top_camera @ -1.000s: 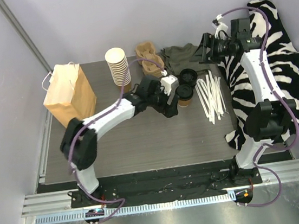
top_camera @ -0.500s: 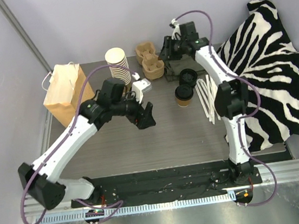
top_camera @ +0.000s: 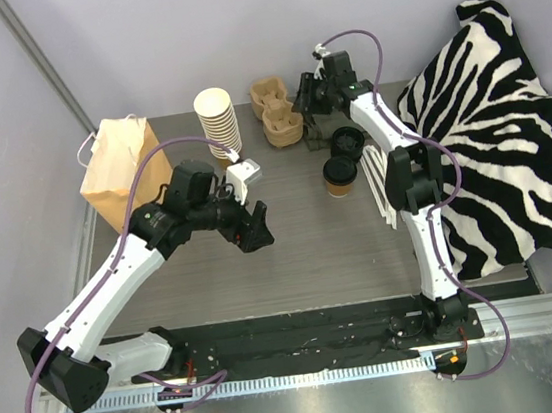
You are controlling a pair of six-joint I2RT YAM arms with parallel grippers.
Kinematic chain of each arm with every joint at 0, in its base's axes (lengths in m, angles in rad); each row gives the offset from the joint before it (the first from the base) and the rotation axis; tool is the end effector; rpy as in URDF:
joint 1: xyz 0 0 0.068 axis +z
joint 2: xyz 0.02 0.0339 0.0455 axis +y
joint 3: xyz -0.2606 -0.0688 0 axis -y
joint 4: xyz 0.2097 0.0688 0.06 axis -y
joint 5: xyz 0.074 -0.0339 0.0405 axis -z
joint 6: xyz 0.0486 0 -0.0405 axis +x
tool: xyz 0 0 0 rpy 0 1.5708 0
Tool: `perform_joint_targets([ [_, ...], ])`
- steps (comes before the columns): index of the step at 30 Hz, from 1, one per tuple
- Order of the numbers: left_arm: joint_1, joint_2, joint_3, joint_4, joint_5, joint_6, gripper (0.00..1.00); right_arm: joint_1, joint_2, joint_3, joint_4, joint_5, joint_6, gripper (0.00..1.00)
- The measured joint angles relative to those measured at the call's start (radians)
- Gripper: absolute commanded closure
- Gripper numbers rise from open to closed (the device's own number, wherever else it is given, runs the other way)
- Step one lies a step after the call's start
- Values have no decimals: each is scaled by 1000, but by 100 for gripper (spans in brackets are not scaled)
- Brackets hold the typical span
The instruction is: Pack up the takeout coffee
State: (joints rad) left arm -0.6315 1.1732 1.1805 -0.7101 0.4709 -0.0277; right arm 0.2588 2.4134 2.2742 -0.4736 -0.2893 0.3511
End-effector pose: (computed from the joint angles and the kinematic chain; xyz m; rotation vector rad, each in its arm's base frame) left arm 0.1628 -0.1464 0.3395 0.9364 2.1390 -0.8749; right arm 0.5080 0.1488 0.2479 -0.0655 2.2305 0.6561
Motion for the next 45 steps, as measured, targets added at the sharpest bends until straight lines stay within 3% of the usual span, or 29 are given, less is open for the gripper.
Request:
perform_joint_targets([
  [10, 13, 3, -7, 2, 0, -18, 16, 4, 53, 43, 111, 60, 0, 42],
  [13, 19, 3, -7, 2, 0, -18, 16, 9, 83, 43, 111, 62, -1, 44],
  [16, 25, 3, -7, 2, 0, -19, 16, 20, 112, 43, 111, 61, -3, 53],
  [17, 26, 3, -7, 2, 0, -20, 15, 24, 119, 43, 110, 60, -3, 63],
  [22, 37, 3, -7, 2, -1, -23, 15, 40, 113, 8, 124, 59, 13, 92],
  [27, 45, 3, -7, 2, -5, -37, 15, 55, 44, -80, 111, 71, 48, 99],
  [34, 52, 0, -7, 4, -8, -50, 15, 115, -92, -200, 16, 172, 47, 97],
  [36, 54, -1, -7, 5, -8, -51, 15, 134, -126, -230, -5, 194, 44, 88],
  [37, 56, -2, -7, 6, -8, -52, 15, 141, -140, -245, -16, 202, 43, 78],
  [41, 59, -3, -7, 6, -8, -53, 15, 158, -151, -255, -46, 203, 38, 68],
  [45, 68, -4, -7, 6, -8, -55, 15, 156, -151, -237, -95, 192, 25, 51],
])
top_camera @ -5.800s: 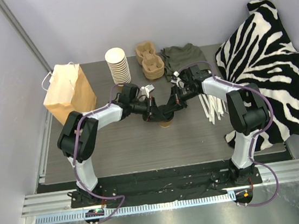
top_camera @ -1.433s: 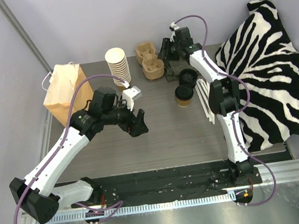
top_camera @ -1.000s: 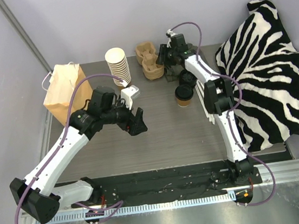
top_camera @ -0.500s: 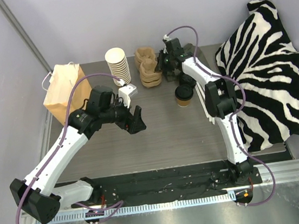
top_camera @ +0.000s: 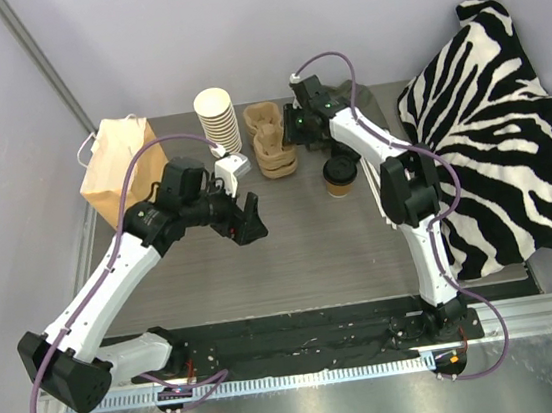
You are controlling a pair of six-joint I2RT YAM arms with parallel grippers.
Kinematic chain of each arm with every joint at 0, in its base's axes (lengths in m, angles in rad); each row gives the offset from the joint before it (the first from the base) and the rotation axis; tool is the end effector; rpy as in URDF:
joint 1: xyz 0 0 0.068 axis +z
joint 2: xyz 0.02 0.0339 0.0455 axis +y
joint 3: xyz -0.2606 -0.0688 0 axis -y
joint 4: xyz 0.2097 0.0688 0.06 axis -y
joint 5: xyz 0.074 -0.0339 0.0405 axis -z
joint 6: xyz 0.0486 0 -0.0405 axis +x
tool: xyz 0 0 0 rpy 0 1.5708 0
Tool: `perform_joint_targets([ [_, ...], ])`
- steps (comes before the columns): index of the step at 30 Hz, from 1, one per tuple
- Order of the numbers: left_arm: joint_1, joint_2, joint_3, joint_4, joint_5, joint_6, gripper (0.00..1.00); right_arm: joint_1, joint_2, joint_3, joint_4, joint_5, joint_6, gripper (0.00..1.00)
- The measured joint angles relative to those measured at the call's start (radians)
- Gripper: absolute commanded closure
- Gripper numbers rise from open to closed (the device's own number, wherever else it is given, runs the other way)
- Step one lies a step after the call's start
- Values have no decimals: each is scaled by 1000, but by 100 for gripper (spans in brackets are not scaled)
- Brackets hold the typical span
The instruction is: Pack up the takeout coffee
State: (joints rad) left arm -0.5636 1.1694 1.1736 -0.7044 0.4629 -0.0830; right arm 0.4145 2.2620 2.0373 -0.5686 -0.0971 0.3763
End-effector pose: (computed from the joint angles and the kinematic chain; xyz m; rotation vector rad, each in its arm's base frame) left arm 0.1722 -0.1345 0.3386 0.7978 2.1892 -0.8598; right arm 0.4464 0.2016 0.2388 -0.0942 2.4137 0.4893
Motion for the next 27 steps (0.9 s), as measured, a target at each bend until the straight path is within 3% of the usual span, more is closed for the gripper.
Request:
perform_joint_targets([
  [5, 13, -4, 0, 0, 0, -8, 15, -5, -8, 43, -36, -5, -21, 46],
  [12, 24, -4, 0, 1, 1, -14, 15, -8, -26, 120, -52, -5, -64, 57],
  [27, 34, -4, 0, 8, 5, -19, 15, -8, -5, 181, -111, -11, -122, 59],
])
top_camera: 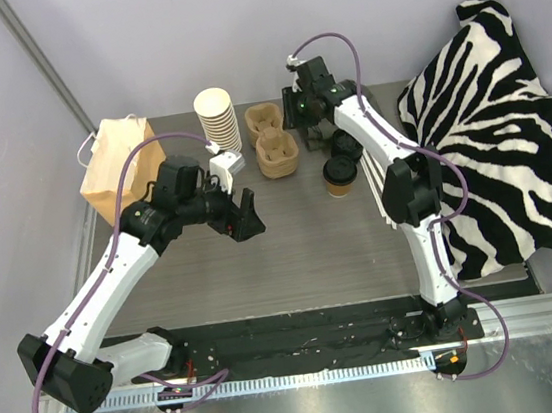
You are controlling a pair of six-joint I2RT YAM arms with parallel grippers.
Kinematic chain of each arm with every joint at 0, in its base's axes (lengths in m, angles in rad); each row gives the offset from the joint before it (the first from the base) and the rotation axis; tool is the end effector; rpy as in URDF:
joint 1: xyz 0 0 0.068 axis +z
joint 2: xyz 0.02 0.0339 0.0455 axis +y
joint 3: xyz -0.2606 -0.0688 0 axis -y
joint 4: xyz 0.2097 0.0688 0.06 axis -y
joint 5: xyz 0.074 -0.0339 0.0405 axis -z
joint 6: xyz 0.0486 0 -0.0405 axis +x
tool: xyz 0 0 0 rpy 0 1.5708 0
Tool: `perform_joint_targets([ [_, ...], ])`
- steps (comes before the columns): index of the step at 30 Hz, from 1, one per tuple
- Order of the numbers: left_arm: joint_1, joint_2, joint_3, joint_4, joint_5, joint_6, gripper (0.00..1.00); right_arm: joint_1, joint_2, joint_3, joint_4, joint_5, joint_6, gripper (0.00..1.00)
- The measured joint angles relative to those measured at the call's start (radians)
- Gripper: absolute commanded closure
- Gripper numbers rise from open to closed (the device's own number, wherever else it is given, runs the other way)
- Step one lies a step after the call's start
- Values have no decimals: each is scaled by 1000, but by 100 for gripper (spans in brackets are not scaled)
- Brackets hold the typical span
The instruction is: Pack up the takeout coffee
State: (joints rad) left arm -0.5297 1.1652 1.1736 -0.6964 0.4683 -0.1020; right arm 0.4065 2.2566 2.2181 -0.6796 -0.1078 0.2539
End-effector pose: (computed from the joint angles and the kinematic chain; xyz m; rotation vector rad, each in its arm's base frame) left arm 0.1762 -0.1286 0.3402 0.7416 2.1931 -0.8592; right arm 0.4471 0.1982 0.2866 -0.2343 2.3162 0.4615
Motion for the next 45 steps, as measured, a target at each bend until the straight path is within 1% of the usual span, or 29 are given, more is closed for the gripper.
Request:
perform_joint_targets([
  [7, 1, 2, 0, 7, 7, -3, 15, -1, 43, 0, -14, -11, -18, 59],
  [10, 1, 5, 0, 9, 8, -4, 15, -3, 61, 0, -26, -14, -21, 61],
  [13, 2, 6, 0, 11, 12, -4, 15, -3, 71, 0, -34, -18, -21, 66],
  [18, 2, 10, 0, 11, 16, -5, 15, -6, 74, 2, -36, -24, -23, 80],
  [19, 2, 10, 0, 12, 18, -6, 15, -6, 74, 4, -37, -25, -23, 85],
  [24, 4, 13, 0, 13, 23, -12, 15, -10, 74, 16, -40, -35, -17, 98],
  [25, 5, 14, 0, 14, 24, -14, 15, -10, 74, 17, -40, -36, -16, 99],
  [35, 16, 23, -2, 27, 30, -21, 15, -21, 74, 19, -34, -83, 16, 99],
  [40, 20, 53, 6, 26, 30, -16, 15, -48, 74, 18, -22, -167, 82, 99],
  [45, 20, 94, 55, 27, 24, 11, 16, -90, 72, -5, 12, -250, 146, 99],
])
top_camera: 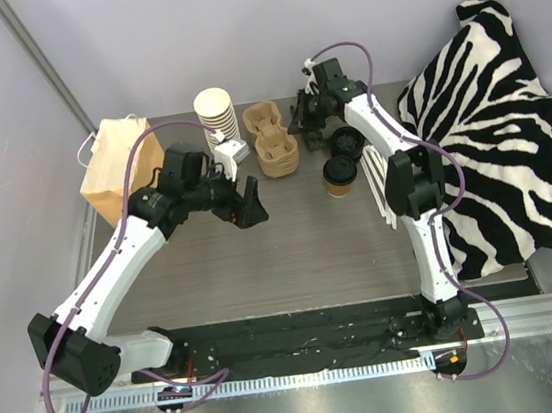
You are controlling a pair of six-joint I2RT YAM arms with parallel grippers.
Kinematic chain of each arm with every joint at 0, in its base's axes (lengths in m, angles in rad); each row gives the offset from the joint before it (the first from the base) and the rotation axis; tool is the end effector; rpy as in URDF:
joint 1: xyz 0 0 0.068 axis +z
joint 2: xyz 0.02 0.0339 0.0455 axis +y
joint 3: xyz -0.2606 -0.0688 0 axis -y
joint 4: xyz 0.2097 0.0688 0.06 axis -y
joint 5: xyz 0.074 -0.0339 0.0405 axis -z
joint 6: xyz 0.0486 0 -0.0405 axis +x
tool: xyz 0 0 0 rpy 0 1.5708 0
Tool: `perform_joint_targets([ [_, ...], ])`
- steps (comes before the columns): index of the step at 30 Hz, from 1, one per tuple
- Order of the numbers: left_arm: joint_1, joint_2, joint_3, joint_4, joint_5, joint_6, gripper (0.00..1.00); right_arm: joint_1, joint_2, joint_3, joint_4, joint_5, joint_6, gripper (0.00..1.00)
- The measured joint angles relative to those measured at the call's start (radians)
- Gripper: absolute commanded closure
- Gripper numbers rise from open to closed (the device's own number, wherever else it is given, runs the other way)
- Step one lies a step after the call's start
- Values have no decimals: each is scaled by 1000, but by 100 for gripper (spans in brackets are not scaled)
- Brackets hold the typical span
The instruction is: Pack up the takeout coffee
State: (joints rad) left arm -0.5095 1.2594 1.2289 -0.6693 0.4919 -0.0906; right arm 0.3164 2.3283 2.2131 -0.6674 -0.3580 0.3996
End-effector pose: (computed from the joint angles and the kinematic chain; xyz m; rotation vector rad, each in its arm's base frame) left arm 0.1992 -0.1376 0.3399 0.7426 2.1986 -0.8697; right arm 0.4689 0.1715 0.2541 -0.0812 2.4218 0.7616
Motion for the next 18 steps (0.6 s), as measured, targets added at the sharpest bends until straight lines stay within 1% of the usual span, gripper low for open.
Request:
perform_joint_targets([
  [2, 0, 20, 32, 2, -9, 21, 16, -14, 0, -11, 11, -29, 22, 99],
  [7, 0, 113, 166, 2, -64, 102, 19, -42, 0, -42, 47, -98, 77, 99],
  [13, -4, 296, 395, -16, -169, 225, 29, -57, 0, -52, 80, -157, 132, 99],
  [15, -14, 351, 444, -19, -214, 275, 31, -58, 0, -53, 87, -169, 142, 99],
  [18, -45, 439, 504, -23, -286, 367, 31, -59, 0, -53, 95, -180, 158, 99],
])
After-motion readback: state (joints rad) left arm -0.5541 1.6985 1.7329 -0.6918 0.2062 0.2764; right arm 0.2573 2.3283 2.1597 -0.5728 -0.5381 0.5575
